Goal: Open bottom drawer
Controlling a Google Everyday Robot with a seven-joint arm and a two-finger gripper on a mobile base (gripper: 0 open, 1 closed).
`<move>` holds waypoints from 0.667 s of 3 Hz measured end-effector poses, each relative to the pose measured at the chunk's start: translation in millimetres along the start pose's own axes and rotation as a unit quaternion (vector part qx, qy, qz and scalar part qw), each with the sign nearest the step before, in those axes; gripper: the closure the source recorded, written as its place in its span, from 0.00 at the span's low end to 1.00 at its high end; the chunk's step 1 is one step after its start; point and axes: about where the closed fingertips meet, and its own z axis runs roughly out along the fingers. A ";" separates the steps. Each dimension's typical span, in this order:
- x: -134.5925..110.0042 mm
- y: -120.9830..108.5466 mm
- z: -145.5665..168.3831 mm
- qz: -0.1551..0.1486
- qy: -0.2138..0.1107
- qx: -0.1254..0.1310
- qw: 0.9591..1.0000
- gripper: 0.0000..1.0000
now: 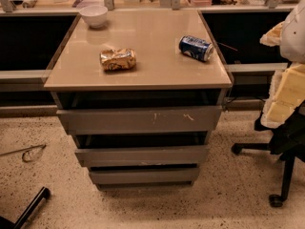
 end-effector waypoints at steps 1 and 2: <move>-0.3 0.7 6.0 0.000 -0.005 0.001 1.000 0.00; 3.4 8.3 57.3 0.009 -0.029 -0.024 0.999 0.00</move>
Offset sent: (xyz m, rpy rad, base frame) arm 0.0274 0.0140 -0.1513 0.1628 0.0847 0.0013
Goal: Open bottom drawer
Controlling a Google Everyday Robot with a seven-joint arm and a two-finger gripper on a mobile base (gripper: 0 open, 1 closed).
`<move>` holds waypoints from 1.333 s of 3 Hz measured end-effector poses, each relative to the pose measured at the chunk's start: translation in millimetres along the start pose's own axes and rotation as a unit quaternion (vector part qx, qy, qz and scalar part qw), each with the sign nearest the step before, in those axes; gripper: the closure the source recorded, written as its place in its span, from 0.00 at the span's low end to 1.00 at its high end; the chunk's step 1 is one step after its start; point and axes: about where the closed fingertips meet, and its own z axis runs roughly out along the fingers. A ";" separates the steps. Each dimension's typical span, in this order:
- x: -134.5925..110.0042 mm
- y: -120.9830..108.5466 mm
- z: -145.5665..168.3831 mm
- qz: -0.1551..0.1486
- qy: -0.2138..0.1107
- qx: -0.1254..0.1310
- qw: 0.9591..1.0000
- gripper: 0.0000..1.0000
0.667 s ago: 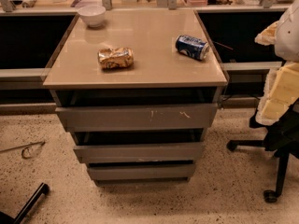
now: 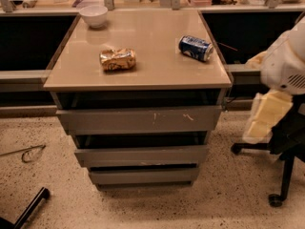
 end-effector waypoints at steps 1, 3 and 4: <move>10.6 11.6 81.4 0.006 -0.021 -0.024 0.999 0.00; 15.1 23.6 154.7 0.023 -0.052 -0.042 0.998 0.00; 12.8 25.8 183.1 0.026 -0.084 -0.056 0.995 0.00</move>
Offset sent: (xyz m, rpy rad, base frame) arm 0.0173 0.0379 -0.2362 0.2229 0.1087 -0.0111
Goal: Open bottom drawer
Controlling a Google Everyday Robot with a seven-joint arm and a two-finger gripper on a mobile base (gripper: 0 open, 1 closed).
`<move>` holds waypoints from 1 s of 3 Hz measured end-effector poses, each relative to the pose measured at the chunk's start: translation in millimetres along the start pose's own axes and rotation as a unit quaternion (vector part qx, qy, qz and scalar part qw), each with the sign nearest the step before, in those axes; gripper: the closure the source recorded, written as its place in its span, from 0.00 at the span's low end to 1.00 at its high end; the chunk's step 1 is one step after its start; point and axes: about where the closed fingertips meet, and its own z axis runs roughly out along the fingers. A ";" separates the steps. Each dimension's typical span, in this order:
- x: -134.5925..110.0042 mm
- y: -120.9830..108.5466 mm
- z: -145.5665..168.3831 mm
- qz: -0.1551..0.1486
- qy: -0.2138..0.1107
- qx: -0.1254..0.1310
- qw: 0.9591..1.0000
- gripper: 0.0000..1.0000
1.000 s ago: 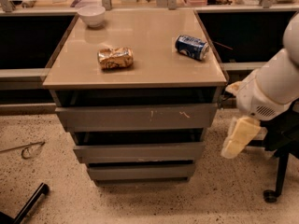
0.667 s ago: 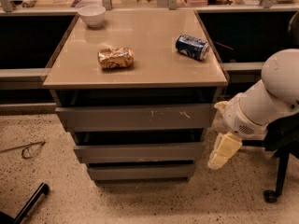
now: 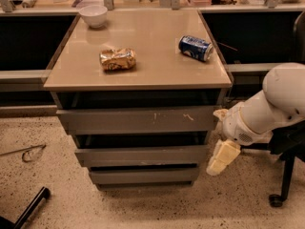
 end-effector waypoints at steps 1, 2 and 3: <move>13.3 -8.8 66.4 0.019 -0.036 -0.018 0.999 0.00; 21.9 -18.1 135.8 0.037 -0.066 -0.028 0.997 0.00; 21.9 -18.1 135.8 0.037 -0.067 -0.028 0.997 0.00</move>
Offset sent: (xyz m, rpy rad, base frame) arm 0.0619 0.0448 -0.1857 0.2190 0.0349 -0.0471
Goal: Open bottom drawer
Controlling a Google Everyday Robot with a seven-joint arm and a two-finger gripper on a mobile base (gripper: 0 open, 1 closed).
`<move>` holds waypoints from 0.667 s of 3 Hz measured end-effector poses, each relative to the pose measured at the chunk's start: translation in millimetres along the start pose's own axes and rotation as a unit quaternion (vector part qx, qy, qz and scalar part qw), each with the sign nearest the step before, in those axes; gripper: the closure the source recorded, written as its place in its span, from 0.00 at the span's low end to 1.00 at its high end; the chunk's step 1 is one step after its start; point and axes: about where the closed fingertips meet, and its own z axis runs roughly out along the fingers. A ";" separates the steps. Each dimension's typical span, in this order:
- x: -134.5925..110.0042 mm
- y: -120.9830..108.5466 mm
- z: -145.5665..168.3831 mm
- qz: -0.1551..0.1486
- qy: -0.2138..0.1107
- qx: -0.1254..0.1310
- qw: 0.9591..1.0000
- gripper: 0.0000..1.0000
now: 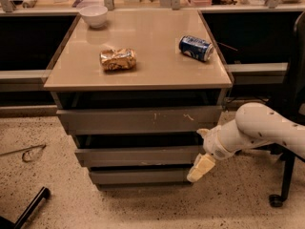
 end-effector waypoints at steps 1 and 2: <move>8.1 1.1 15.5 0.008 -0.013 -0.010 1.000 0.00; 31.9 13.6 68.8 0.027 -0.048 -0.029 0.998 0.00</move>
Offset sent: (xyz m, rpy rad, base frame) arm -0.0150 0.0308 -0.1746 0.2470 0.0823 -0.0598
